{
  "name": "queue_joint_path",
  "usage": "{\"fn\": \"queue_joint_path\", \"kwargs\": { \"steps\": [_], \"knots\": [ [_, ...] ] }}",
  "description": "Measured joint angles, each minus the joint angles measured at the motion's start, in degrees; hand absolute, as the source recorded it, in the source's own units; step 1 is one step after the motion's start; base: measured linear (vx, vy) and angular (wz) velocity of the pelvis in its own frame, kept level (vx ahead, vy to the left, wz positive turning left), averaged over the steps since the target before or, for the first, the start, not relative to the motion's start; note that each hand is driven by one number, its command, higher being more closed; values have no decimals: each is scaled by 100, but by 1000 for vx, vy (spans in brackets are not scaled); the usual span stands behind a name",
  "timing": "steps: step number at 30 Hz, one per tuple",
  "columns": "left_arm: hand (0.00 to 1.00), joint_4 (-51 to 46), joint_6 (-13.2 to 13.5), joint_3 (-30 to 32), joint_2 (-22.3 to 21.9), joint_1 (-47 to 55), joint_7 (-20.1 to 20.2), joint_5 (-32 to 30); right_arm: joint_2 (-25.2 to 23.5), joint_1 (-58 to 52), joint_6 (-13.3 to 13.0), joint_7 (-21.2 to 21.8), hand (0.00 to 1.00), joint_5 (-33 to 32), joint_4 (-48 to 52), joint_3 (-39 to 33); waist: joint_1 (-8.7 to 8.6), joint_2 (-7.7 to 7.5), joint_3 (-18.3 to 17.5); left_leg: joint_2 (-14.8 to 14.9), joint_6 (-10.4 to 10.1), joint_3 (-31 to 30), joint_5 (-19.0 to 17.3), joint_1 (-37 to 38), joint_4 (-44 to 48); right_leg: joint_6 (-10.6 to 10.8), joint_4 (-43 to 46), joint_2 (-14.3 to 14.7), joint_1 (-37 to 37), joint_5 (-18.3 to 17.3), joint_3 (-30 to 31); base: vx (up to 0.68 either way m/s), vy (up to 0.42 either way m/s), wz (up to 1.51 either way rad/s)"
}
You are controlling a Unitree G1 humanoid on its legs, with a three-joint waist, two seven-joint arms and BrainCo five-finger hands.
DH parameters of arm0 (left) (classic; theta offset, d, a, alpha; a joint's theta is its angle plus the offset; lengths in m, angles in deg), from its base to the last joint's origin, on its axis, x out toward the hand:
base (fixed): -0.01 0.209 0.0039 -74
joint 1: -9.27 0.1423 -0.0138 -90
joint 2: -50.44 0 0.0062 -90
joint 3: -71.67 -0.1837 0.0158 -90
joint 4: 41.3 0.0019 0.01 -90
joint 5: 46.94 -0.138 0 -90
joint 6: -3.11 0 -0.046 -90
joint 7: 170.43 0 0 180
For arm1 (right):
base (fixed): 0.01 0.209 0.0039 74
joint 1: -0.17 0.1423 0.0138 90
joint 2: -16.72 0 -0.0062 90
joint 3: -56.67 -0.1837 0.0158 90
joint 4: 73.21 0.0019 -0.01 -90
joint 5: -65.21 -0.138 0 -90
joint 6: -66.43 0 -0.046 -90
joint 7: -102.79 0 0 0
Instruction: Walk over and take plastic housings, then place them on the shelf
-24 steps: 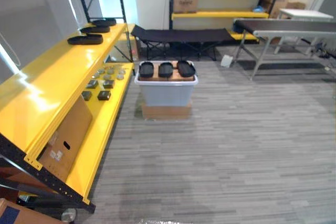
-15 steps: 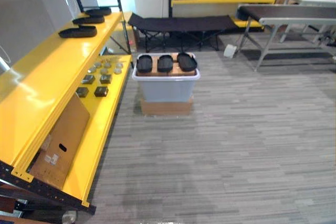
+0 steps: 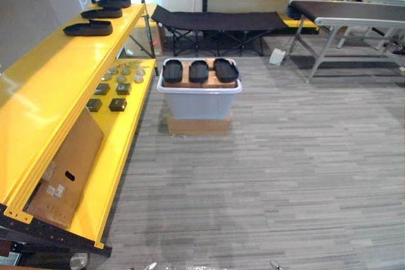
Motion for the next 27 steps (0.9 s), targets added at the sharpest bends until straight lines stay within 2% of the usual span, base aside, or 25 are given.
{"fn": "queue_joint_path", "kwargs": {
  "steps": [4, 9, 15, 17, 22, 23, 24, 25, 26, 27],
  "knots": [
    [0, 1, 4, -32, -7, 25, 7, 1, 25, -106, -5, 0, 0, 1, 27, 71, 4, -2, 0, 11, 60, 7, 44, 37, -20, -22, 22, 15, 9, -25, -15, -140, -53, -1],
    [0, -2, 7, -52, -18, 75, 10, 0, 87, -322, -9, 2, 0, 4, 77, 251, 4, 11, -18, 12, 35, 25, 40, 12, -55, -67, 16, 16, -20, -92, -20, -119, -29, -2],
    [0, -2, 9, -178, 38, 69, 7, -4, 85, -394, -8, -3, 0, 16, 70, 262, 8, -15, -62, 16, 50, 155, -6, -207, -56, 16, -75, -11, -240, -14, -91, 21, -4, -11],
    [0, 2, 9, -178, 40, 83, 8, -4, 94, -399, -9, -2, 0, 78, 44, 261, 8, 22, -90, 17, 62, 217, -15, -180, -50, 4, -74, -4, -231, 47, -47, 156, -3, -16],
    [0, 11, 11, -161, 46, 12, 18, 2, 90, -269, -8, 5, 0, 119, 8, 248, -3, -18, -63, 38, 62, 344, -51, -30, -18, -4, 27, 9, -169, 72, 52, 103, -15, -15],
    [0, 35, 12, -172, 25, -53, 22, 9, 134, -195, -12, 10, 0, 115, 17, 247, 7, 76, 1, 173, 99, 372, -212, -53, 105, 31, 520, 104, -411, -7, 56, 21, 8, -25],
    [0, 52, 9, -222, 13, -124, 29, 11, 165, -84, -13, 12, 0, 114, 73, 246, 10, 195, 105, 269, 124, 464, -337, -38, 252, 69, 1454, 141, -825, -208, 78, -5, 28, -29],
    [0, 59, 7, -228, 18, -158, 33, 9, 196, -46, -15, 15, 0, 114, 113, 244, 8, 201, 192, 304, 132, 497, -381, -13, 316, 103, 2066, 129, -1104, -304, 85, -46, 40, -27],
    [0, 62, -3, -259, 33, -192, 32, 4, 151, -24, -21, 18, 0, 114, 243, 237, -4, 149, 307, 310, 186, 591, -445, 45, 379, 31, 3302, 30, -1669, -373, 77, -2, 52, -20],
    [0, 88, -18, -259, 122, -223, 27, -7, 83, -37, -10, 18, 0, 113, 254, 211, -10, 55, 402, 254, 181, 611, -520, 212, 386, -82, 4133, -135, -2048, -569, -42, 11, 50, -19]
  ]
}}
